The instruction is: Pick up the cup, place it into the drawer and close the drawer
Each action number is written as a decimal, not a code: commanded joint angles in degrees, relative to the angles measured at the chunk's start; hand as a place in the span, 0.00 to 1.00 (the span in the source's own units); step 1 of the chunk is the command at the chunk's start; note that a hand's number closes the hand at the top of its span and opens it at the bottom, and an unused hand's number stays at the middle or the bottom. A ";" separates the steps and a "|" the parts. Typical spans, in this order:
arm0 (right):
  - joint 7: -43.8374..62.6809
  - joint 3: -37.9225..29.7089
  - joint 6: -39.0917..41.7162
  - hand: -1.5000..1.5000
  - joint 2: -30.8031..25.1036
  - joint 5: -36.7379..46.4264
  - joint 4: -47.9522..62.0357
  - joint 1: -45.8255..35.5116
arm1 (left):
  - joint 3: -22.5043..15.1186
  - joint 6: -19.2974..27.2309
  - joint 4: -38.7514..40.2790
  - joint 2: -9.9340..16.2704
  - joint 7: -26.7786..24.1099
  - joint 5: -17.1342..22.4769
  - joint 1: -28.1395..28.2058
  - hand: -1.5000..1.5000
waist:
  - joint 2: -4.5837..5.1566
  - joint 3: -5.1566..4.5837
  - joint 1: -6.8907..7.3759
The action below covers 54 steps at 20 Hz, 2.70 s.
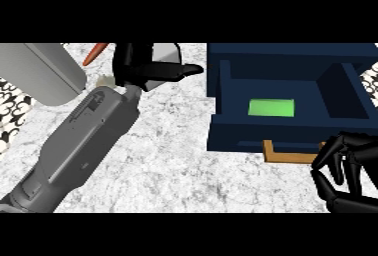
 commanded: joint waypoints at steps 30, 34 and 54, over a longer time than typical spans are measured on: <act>-25.37 17.10 -18.44 0.00 1.90 54.52 56.47 -19.82 | 17.01 -25.02 -26.00 17.40 -3.45 2.19 46.06 0.00 | 0.84 0.04 -0.90; -24.78 14.29 -18.42 0.00 5.10 55.17 66.47 -28.75 | 17.86 -25.56 -25.40 14.33 -3.96 -0.40 47.15 0.00 | 0.83 0.04 -0.99; -40.98 2.32 -19.89 0.00 -2.65 53.00 106.96 -53.73 | 21.49 -33.43 -22.55 14.69 -1.29 -1.24 44.71 0.00 | 2.51 0.19 2.48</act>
